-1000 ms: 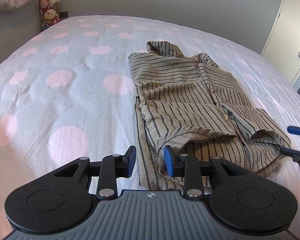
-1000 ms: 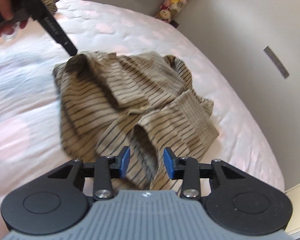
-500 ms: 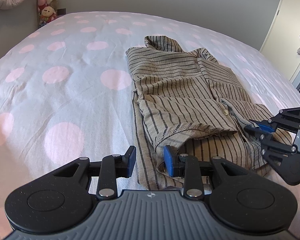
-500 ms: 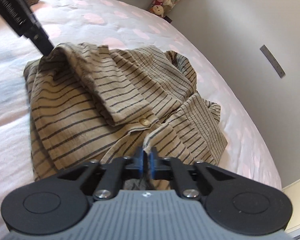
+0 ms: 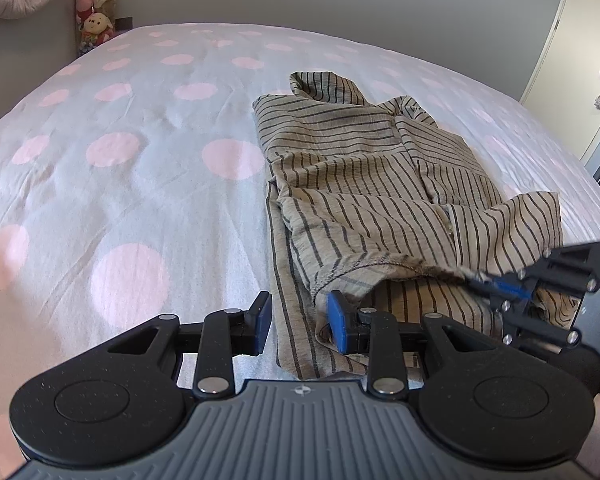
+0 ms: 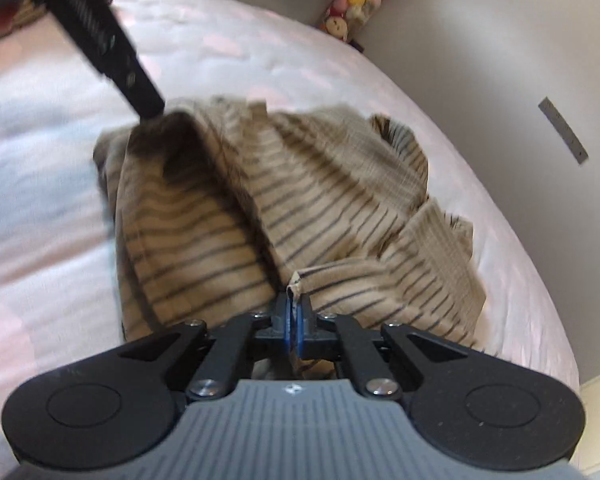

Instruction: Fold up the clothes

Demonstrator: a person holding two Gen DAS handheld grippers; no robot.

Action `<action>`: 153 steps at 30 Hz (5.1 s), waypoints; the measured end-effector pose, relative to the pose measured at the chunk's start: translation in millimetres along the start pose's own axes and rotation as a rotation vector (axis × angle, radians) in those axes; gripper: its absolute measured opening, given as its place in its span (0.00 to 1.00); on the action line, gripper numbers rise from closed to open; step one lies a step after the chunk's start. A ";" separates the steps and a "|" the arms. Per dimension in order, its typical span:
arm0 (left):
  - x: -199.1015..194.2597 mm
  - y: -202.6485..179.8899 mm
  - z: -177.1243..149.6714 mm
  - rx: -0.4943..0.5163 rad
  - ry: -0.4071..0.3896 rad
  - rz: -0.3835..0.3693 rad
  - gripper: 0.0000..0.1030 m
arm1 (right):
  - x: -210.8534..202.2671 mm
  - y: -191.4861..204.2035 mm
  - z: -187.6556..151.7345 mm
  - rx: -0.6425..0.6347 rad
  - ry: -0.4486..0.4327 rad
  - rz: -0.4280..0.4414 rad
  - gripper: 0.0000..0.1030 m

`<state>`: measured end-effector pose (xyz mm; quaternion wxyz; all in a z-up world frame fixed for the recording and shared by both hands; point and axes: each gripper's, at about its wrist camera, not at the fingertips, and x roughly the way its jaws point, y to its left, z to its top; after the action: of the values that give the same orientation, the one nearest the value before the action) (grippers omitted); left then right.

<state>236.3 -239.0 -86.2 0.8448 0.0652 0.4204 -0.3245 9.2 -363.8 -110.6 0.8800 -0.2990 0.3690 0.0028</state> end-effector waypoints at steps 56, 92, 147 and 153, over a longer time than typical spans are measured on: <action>-4.8 -94.0 -56.1 0.748 -0.117 0.103 0.59 | -42.3 -25.2 -86.3 -0.059 -0.166 -0.012 0.89; 8.4 -111.5 -78.0 1.300 -0.065 0.294 0.06 | -19.0 -56.1 -61.7 -0.435 -0.075 -0.075 0.08; -55.0 -110.3 -75.8 0.986 0.144 -0.057 0.41 | -72.9 -123.9 -61.2 0.087 -0.014 0.331 0.52; -8.5 -102.6 -69.5 1.014 0.211 -0.142 0.42 | -13.1 -134.4 -51.3 0.033 0.036 0.417 0.52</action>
<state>124.3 -288.3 -107.6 0.6361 0.4700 0.2967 -0.5353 -3.2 -498.4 -59.7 0.8584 -0.2018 0.4385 0.1736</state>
